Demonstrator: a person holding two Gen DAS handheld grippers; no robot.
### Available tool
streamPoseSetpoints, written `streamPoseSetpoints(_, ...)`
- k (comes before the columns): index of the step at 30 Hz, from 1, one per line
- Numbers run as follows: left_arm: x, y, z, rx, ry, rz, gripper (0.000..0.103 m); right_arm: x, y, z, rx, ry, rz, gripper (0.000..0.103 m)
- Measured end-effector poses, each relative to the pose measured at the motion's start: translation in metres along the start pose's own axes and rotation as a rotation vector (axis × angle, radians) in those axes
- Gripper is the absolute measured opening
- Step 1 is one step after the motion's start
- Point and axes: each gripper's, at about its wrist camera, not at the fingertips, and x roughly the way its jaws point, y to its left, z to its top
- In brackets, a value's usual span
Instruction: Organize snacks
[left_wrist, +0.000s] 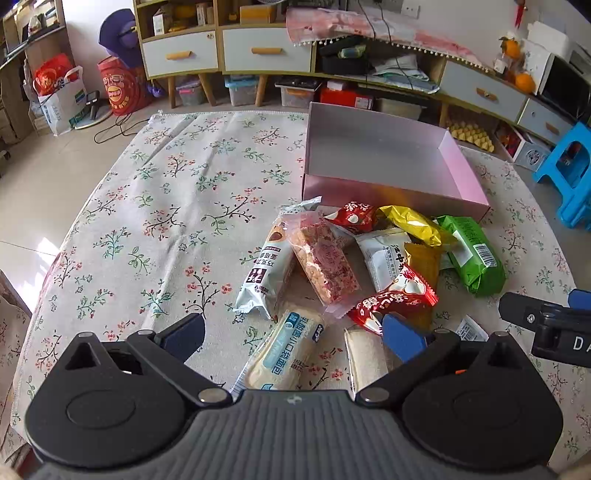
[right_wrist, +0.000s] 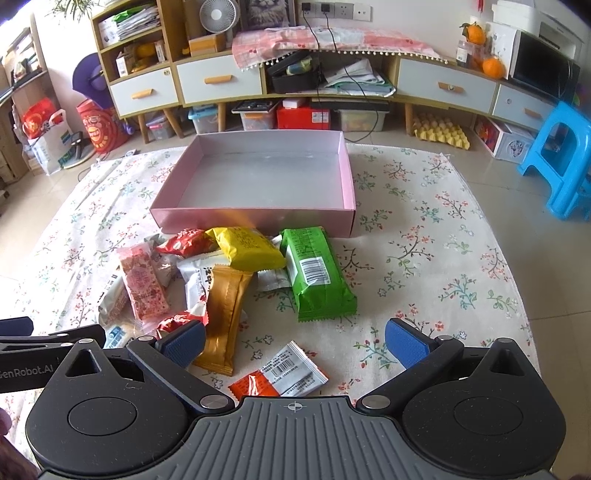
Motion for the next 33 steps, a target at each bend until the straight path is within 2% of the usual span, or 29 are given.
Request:
streamPoseSetpoints(13, 0.001, -0.001, 0.000, 0.025, -0.003, 0.002, 0.103, -0.004, 0.002, 0.001, -0.026, -0.051, -0.037, 0.103)
streamPoseSetpoints(17, 0.002, -0.002, 0.001, 0.034, 0.000, -0.006, 0.103, -0.002, -0.001, 0.001, 0.000, -0.063, -0.018, 0.103)
streamPoseSetpoints(21, 0.006, -0.004, 0.006, 0.060, 0.024, -0.024, 0.103, 0.002, -0.007, 0.008, 0.022, -0.030, 0.025, 0.103)
streamPoseSetpoints(26, 0.009, -0.006, 0.016, 0.101, 0.000, -0.013, 0.100, 0.003, -0.012, 0.018, 0.015, -0.032, 0.073, 0.103)
streamPoseSetpoints(30, 0.012, -0.006, 0.028, 0.141, 0.005, -0.038, 0.098, 0.009, -0.015, 0.031, 0.013, -0.023, 0.129, 0.103)
streamPoseSetpoints(33, 0.014, -0.004, 0.035, 0.168, -0.003, -0.072, 0.099, 0.020, -0.015, 0.040, -0.007, -0.014, 0.099, 0.103)
